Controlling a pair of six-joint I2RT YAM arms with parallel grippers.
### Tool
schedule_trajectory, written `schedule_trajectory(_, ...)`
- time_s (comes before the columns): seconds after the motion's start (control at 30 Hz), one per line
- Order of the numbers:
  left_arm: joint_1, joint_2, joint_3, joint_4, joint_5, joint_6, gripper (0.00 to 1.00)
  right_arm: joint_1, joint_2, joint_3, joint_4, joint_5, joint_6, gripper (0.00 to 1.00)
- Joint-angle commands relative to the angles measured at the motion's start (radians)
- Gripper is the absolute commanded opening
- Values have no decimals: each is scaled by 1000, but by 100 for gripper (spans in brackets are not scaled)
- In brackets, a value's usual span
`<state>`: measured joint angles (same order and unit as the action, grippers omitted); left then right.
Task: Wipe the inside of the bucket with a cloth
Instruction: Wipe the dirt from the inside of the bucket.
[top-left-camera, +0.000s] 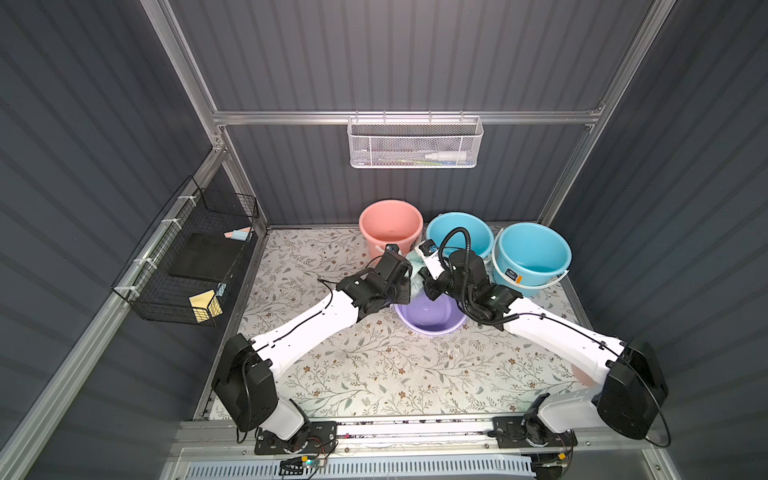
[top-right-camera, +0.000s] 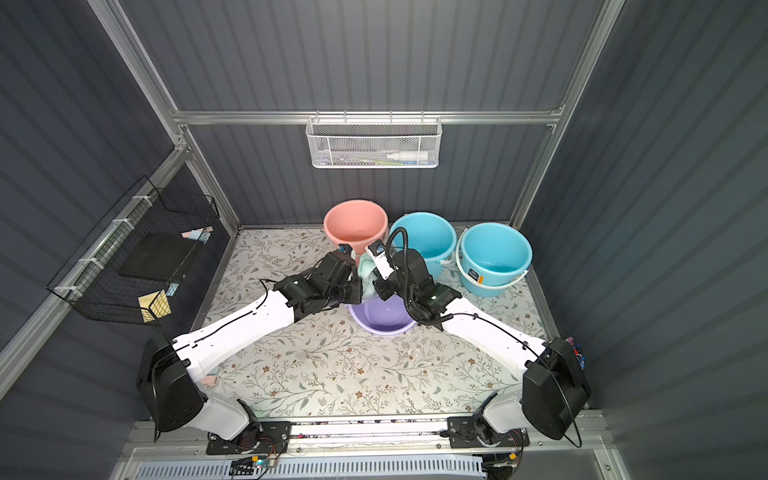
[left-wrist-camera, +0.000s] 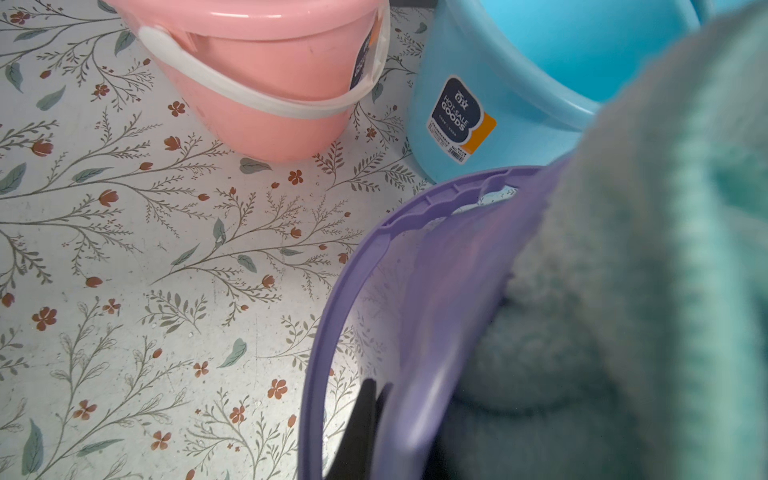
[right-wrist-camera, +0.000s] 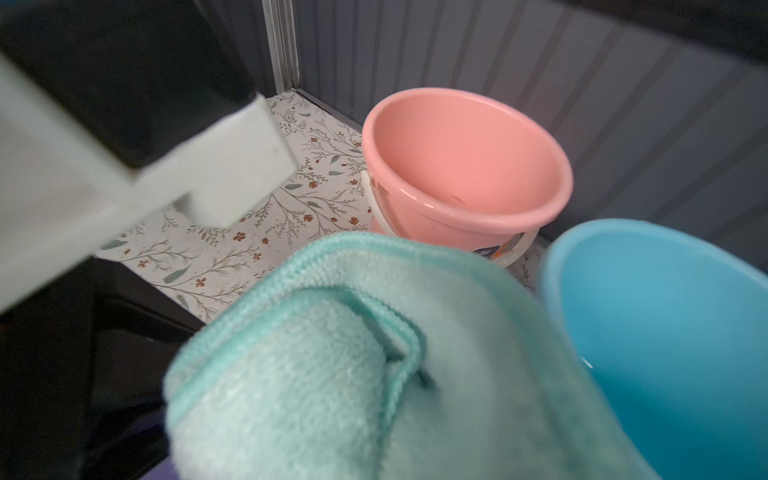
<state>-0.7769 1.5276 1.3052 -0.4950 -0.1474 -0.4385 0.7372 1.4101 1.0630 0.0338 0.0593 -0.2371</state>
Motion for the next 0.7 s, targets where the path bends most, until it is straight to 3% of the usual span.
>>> schedule_trajectory(0.0,-10,-39,13,3,26,-3,0,-5,-6,32,32,180,-169,0)
schedule_trajectory(0.3,-10,-29,11,1,22,-2,0,-3,-67,103,-358,339,-436,0)
schedule_trajectory(0.4,-10,-23,15,-2,19,-3,0,-4,-78,144,-536,384,-449,0)
schedule_trajectory(0.67,-10,-21,26,-10,12,-3,0,-4,-63,234,-1063,258,-422,0)
